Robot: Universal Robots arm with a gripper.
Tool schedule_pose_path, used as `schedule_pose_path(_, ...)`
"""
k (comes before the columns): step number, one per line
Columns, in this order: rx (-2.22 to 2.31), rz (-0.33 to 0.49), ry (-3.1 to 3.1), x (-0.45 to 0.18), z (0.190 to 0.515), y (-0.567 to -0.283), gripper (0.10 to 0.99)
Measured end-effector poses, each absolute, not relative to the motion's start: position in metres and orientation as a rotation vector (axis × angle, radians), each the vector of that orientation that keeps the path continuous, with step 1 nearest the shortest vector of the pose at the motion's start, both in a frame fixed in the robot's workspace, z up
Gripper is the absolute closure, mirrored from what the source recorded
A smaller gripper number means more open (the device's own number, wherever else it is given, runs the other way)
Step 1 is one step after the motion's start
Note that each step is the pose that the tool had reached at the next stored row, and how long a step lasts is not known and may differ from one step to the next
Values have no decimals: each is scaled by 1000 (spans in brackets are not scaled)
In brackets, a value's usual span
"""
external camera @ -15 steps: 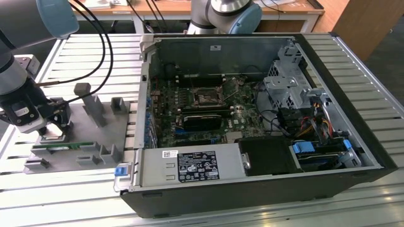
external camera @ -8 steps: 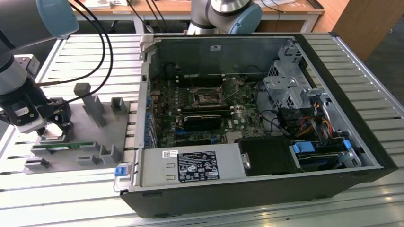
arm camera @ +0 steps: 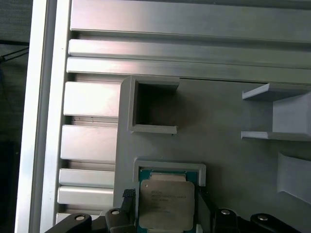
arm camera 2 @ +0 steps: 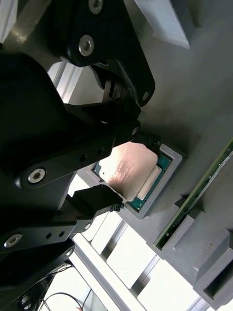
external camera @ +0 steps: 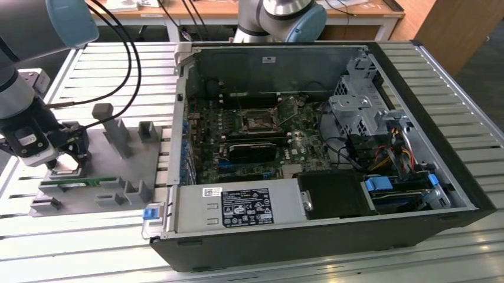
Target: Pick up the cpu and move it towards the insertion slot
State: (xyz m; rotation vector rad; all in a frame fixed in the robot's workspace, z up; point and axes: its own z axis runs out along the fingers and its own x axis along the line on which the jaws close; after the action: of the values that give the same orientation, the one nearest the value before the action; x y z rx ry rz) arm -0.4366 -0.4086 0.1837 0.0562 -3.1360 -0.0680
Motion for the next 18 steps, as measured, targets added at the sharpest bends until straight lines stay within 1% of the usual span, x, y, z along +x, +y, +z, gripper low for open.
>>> schedule_pose_path(2, 56, -68, -3136, -437, 184, -409, 475)
schedule_pose_path(3, 56, -68, -3136, -437, 183, -409, 490)
schedule_pose_path(4, 56, -68, -3136, -437, 183, -409, 545)
schedule_pose_path(18, 56, -69, -3137, -437, 198, -409, 545)
